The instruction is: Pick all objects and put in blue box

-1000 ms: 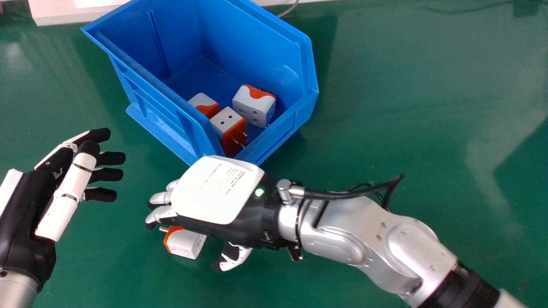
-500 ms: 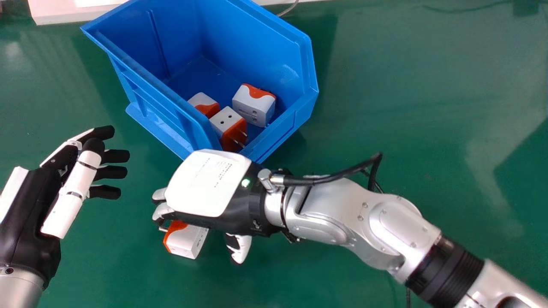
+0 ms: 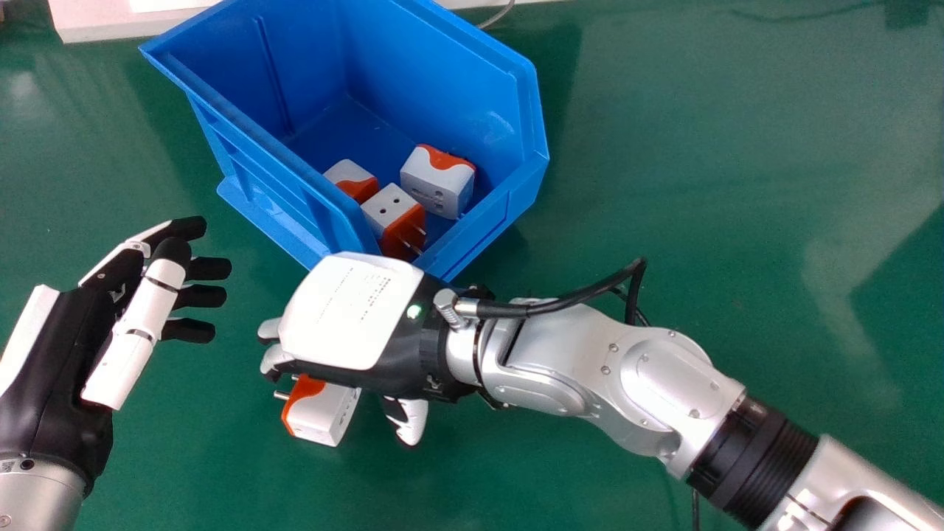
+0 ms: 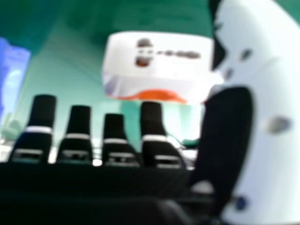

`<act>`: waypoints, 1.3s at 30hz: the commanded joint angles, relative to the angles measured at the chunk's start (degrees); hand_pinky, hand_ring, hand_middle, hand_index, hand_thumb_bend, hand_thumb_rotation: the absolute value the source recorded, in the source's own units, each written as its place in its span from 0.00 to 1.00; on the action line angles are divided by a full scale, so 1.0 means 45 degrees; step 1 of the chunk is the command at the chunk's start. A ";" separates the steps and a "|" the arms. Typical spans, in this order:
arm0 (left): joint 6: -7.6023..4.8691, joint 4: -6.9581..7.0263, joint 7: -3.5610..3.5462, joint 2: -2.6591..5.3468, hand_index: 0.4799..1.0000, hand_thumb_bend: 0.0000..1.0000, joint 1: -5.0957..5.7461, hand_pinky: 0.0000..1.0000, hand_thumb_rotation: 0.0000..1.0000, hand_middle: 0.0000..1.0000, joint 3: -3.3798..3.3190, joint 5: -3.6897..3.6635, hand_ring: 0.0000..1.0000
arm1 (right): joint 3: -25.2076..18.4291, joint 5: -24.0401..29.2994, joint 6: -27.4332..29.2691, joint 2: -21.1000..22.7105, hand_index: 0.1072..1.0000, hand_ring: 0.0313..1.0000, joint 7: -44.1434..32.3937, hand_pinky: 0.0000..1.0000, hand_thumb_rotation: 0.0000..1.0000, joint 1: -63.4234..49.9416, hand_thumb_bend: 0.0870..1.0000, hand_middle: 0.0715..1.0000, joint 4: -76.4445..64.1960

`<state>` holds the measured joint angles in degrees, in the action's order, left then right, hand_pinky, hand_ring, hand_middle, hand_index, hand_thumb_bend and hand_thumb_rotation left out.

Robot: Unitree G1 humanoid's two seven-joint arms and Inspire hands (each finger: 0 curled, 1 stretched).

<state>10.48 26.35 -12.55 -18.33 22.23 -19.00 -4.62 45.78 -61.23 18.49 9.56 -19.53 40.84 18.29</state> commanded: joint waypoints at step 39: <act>0.0241 0.0993 0.0572 0.0671 0.67 0.41 0.0105 0.66 0.85 0.76 0.0605 0.0625 0.74 | 0.0533 -0.0041 -0.0190 -0.1277 0.76 0.85 0.2019 0.74 0.15 0.0968 0.44 0.88 0.2993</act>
<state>11.74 28.84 -10.66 -15.62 22.33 -16.23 -2.21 48.20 -61.44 18.04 4.60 -11.62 43.08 31.78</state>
